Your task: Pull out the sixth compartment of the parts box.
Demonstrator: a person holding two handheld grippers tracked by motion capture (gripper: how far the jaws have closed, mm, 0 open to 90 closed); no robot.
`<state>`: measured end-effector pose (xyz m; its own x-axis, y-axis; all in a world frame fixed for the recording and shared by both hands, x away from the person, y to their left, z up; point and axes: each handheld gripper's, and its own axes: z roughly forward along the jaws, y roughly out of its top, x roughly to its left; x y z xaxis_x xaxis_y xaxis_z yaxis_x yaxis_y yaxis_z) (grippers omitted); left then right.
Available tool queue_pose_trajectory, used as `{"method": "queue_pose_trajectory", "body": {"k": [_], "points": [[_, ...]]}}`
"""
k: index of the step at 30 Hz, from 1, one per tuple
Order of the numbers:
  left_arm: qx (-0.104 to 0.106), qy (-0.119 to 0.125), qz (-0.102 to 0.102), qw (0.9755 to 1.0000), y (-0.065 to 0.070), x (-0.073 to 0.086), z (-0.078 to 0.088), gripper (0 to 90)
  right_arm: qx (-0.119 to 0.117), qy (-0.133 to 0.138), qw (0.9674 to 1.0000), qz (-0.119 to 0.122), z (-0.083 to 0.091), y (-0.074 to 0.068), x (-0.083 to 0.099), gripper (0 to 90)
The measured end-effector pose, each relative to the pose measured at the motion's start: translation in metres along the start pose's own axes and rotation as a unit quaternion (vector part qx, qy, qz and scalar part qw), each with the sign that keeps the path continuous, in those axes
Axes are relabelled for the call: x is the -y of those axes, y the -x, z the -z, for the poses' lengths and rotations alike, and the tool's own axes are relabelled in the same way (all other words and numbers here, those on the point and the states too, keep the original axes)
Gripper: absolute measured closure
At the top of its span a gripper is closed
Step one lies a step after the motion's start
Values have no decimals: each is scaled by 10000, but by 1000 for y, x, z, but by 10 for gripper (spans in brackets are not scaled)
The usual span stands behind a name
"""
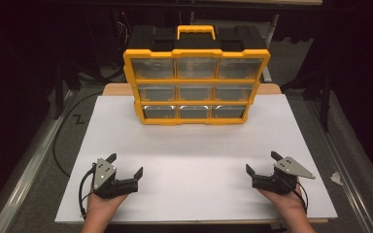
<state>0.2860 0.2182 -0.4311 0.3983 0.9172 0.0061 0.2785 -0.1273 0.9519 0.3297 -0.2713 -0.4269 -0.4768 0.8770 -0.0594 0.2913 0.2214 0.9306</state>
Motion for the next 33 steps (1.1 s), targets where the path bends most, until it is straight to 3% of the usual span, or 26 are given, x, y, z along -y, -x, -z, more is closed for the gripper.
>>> {"method": "queue_pose_trajectory", "body": {"k": [5, 11, 16, 33], "points": [[68, 28, -10, 10000, 0, 1, -1, 3, -44, 11, 10000, -12, -1, 0, 0, 10], [35, 77, -42, 10000, 0, 1, -1, 3, -110, 75, 9999, -61, 0, 0, 0, 10], [-53, 92, -113, 9999, 0, 1, -1, 3, -33, 44, 10000, -70, -2, 0, -1, 10], [50, 43, -143, 9999, 2, 3, -5, 3, 67, 1, 10000, 70, -29, -6, -16, 10]]}}
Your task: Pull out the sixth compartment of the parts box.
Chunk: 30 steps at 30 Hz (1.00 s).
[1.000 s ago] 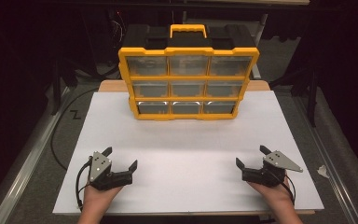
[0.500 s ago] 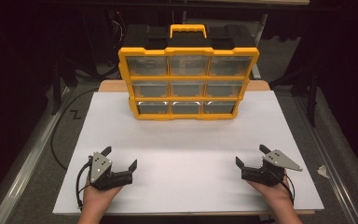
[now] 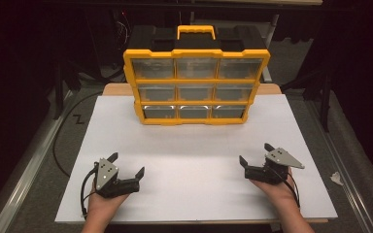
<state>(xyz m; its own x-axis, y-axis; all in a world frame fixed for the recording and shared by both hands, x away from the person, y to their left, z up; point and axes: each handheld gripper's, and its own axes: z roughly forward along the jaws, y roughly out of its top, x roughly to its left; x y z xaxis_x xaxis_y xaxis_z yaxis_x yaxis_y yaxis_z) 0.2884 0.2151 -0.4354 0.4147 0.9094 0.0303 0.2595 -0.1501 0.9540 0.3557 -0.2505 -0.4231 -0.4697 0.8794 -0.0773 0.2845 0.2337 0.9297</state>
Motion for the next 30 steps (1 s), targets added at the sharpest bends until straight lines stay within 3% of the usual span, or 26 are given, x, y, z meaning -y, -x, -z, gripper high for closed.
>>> {"method": "queue_pose_trajectory", "body": {"k": [10, 23, 30], "points": [[-1, 18, -42, 10000, 1, 0, 1, 3, 40, -123, 9999, 103, -19, -2, -6, 10], [17, 46, -66, 10000, 2, 1, 2, 3, 309, -135, 9993, -134, -47, 15, -18, 11], [7, 64, -64, 10000, 2, 1, 3, 2, 349, -141, 9993, -22, -43, 14, -19, 11]]}}
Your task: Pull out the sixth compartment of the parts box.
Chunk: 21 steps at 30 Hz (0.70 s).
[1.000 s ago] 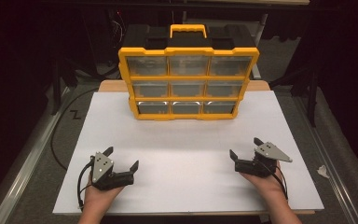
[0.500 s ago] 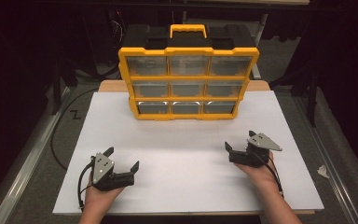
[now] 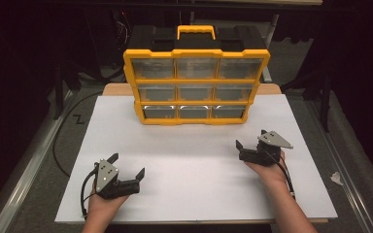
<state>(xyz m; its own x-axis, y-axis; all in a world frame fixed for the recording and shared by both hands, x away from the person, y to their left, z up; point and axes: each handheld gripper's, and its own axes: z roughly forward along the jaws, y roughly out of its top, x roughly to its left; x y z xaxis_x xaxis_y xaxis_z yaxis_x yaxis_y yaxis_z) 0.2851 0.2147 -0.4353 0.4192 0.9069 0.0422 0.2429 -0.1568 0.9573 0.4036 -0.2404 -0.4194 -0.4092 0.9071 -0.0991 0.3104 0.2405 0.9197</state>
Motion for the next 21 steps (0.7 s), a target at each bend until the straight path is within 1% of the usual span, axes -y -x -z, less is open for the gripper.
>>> {"method": "queue_pose_trajectory", "body": {"k": [8, 9, 11, 14, 18, 21], "points": [[-14, 25, 24, 10000, 0, 0, 0, 3, 76, 7, 9999, 120, 7, 1, -1, 11], [-9, 22, 31, 10000, 0, 0, 0, 3, 105, -7, 9998, 178, 9, 2, 0, 10], [-1, 33, 49, 10000, 0, -1, 1, 3, 120, -16, 9998, 179, 12, 4, 2, 10], [4, 53, 53, 10000, 0, -1, 2, 3, 154, -71, 9996, 247, 17, 6, 6, 10], [8, 70, 76, 9999, 0, -1, 2, 3, 195, -125, 9993, 291, 19, 8, 9, 10], [15, 71, 82, 9999, 0, -1, 2, 4, 206, -118, 9992, 335, 19, 7, 9, 10]]}}
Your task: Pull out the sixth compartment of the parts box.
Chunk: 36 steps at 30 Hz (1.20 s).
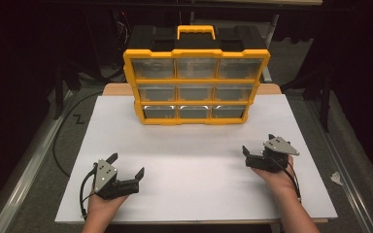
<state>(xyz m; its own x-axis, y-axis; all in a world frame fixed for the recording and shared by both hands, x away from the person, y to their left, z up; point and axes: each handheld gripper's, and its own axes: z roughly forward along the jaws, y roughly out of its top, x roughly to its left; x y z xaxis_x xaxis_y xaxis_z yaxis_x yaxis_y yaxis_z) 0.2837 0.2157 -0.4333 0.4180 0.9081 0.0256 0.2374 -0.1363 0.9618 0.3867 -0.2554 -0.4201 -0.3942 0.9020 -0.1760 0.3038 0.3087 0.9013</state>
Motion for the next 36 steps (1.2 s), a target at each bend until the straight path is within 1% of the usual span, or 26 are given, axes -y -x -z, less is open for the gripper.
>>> {"method": "queue_pose_trajectory", "body": {"k": [5, 7, 8, 9, 10, 12, 16, 20, 21, 22, 26, 27, 28, 30, 34, 36], "points": [[14, 0, 7, 10000, 0, 0, 0, 4, 5, -55, 9997, 237, 0, -3, 0, 10], [21, -5, 11, 10000, 0, 0, 0, 4, 15, -62, 9996, 276, 0, -4, 0, 10], [30, -5, 4, 10000, 0, 0, 0, 4, 19, -91, 9993, 374, 0, -6, 1, 10], [30, -5, 4, 10000, 0, 0, 0, 4, 19, -91, 9993, 374, 0, -6, 1, 10], [34, -6, 2, 10000, 0, 0, 0, 4, 31, -117, 9987, 486, -1, -8, 1, 10], [51, -12, 1, 10000, 0, 1, 0, 5, 45, -145, 9981, 603, -1, -9, 1, 10], [67, -21, 1, 10000, 0, 1, -1, 6, 99, -224, 9964, 807, -1, -13, 2, 11], [68, -21, 9, 10000, 0, 1, -1, 6, 145, -294, 9940, 1042, -2, -16, 3, 10], [68, -21, 9, 10000, 0, 1, -1, 6, 145, -294, 9940, 1042, -2, -16, 3, 10], [67, -19, 13, 10000, 0, 1, -1, 6, 163, -307, 9929, 1134, -2, -17, 3, 10], [66, -10, 32, 10000, -1, 1, 0, 6, 200, -366, 9903, 1325, -2, -20, 4, 10], [66, -10, 32, 10000, -1, 1, 0, 6, 200, -366, 9903, 1325, -2, -20, 4, 10], [67, -7, 32, 10000, -1, 1, 0, 6, 232, -403, 9885, 1441, -2, -22, 4, 10], [72, -9, 33, 10000, -1, 1, 0, 6, 260, -421, 9862, 1579, -2, -23, 4, 10], [75, -8, 34, 10000, -1, 1, 0, 6, 296, -489, 9828, 1755, -3, -27, 4, 10], [74, -6, 29, 10000, -1, 1, 0, 6, 320, -516, 9800, 1894, -3, -28, 5, 10]]}}
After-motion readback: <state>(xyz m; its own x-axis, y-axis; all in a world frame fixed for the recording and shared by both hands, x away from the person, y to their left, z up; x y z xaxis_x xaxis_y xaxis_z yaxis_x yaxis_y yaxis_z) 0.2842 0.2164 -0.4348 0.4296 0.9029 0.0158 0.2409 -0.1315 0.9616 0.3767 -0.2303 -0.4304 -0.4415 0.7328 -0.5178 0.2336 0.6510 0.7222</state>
